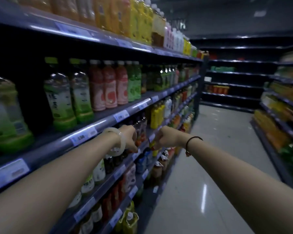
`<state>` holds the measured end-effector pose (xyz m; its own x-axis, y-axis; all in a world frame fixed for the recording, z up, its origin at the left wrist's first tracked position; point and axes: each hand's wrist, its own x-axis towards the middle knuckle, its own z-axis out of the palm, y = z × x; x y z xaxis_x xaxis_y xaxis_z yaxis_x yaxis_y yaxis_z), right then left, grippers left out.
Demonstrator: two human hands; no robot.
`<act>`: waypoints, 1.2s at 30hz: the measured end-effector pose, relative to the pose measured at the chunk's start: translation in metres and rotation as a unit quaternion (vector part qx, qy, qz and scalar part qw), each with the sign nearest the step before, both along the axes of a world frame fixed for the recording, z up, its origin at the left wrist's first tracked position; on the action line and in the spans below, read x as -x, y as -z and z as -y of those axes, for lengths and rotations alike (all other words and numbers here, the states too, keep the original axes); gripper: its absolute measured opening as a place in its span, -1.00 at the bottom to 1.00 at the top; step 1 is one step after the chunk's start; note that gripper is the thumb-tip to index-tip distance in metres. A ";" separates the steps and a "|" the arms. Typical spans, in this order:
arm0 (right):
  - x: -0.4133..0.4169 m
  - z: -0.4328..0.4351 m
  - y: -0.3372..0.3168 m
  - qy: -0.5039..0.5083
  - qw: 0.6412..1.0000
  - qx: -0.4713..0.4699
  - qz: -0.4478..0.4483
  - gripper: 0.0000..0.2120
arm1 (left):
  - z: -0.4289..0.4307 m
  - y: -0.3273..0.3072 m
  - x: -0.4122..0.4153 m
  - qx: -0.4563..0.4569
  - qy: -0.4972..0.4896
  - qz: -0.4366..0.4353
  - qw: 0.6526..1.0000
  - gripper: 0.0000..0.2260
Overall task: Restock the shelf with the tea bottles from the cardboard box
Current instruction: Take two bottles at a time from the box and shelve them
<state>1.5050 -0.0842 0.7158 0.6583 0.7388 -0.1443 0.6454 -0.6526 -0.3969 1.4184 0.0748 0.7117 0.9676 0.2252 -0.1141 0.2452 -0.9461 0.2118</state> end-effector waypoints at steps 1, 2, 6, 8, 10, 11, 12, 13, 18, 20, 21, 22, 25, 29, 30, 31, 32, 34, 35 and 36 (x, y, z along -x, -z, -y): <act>0.003 0.005 0.012 0.015 1.000 0.007 -0.014 -0.69 | 0.000 0.012 -0.002 0.001 0.013 -0.010 1.000 -0.75; 0.005 0.009 0.026 0.029 0.999 0.011 -0.025 -0.70 | 0.002 0.023 -0.003 0.003 0.027 -0.020 0.999 -0.71; 0.030 0.027 0.078 0.098 0.993 0.024 -0.064 -0.82 | 0.006 0.075 -0.002 0.026 0.082 -0.071 0.994 -0.72; 0.048 0.034 0.103 0.126 0.988 0.036 -0.075 -0.74 | 0.010 0.100 0.003 0.035 0.105 -0.096 0.989 -0.76; 0.062 0.039 0.128 0.153 0.983 0.051 -0.089 -0.61 | 0.018 0.125 0.010 0.048 0.125 -0.114 0.984 -0.78; 0.067 0.042 0.142 0.168 0.979 0.053 -0.100 -0.55 | 0.023 0.138 0.013 0.054 0.135 -0.121 0.982 -0.80; 0.071 0.045 0.156 0.187 0.974 0.051 -0.115 -0.49 | 0.027 0.150 0.016 0.061 0.145 -0.127 0.979 -0.79; 0.074 0.048 0.170 0.206 0.969 0.049 -0.131 -0.44 | 0.030 0.163 0.019 0.070 0.148 -0.133 0.978 -0.74; 0.085 0.055 0.231 0.238 0.951 0.055 -0.188 -0.38 | 0.037 0.230 0.023 0.121 0.140 -0.164 0.969 -0.48; 0.087 0.055 0.252 0.241 0.949 0.054 -0.198 -0.39 | 0.036 0.254 0.022 0.125 0.142 -0.177 0.966 -0.48; 0.087 0.055 0.263 0.241 0.948 0.056 -0.202 -0.39 | 0.036 0.266 0.020 0.125 0.145 -0.182 0.964 -0.48; 0.087 0.055 0.274 0.240 0.947 0.060 -0.207 -0.39 | 0.035 0.278 0.019 0.123 0.146 -0.188 0.963 -0.48; 0.086 0.055 0.312 0.232 0.944 0.074 -0.223 -0.41 | 0.035 0.315 0.017 0.117 0.147 -0.199 0.962 -0.51; 0.087 0.053 0.371 0.215 0.947 0.081 -0.224 -0.45 | 0.038 0.376 0.019 0.120 0.155 -0.206 0.959 -0.55; 0.088 0.053 0.387 0.213 0.947 0.082 -0.225 -0.47 | 0.038 0.393 0.019 0.123 0.158 -0.212 0.957 -0.54; 0.088 0.052 0.403 0.212 0.947 0.083 -0.228 -0.47 | 0.038 0.412 0.019 0.128 0.158 -0.217 0.955 -0.51; 0.088 0.051 0.420 0.211 0.946 0.086 -0.231 -0.48 | 0.039 0.430 0.020 0.131 0.158 -0.221 0.953 -0.48; 0.087 0.050 0.457 0.206 0.946 0.093 -0.233 -0.55 | 0.039 0.467 0.020 0.132 0.156 -0.222 0.953 -0.45; 0.088 0.050 0.476 0.201 0.947 0.096 -0.232 -0.60 | 0.039 0.486 0.020 0.130 0.156 -0.221 0.954 -0.47; 0.089 0.050 0.495 0.198 0.947 0.098 -0.231 -0.66 | 0.038 0.505 0.021 0.129 0.157 -0.222 0.954 -0.50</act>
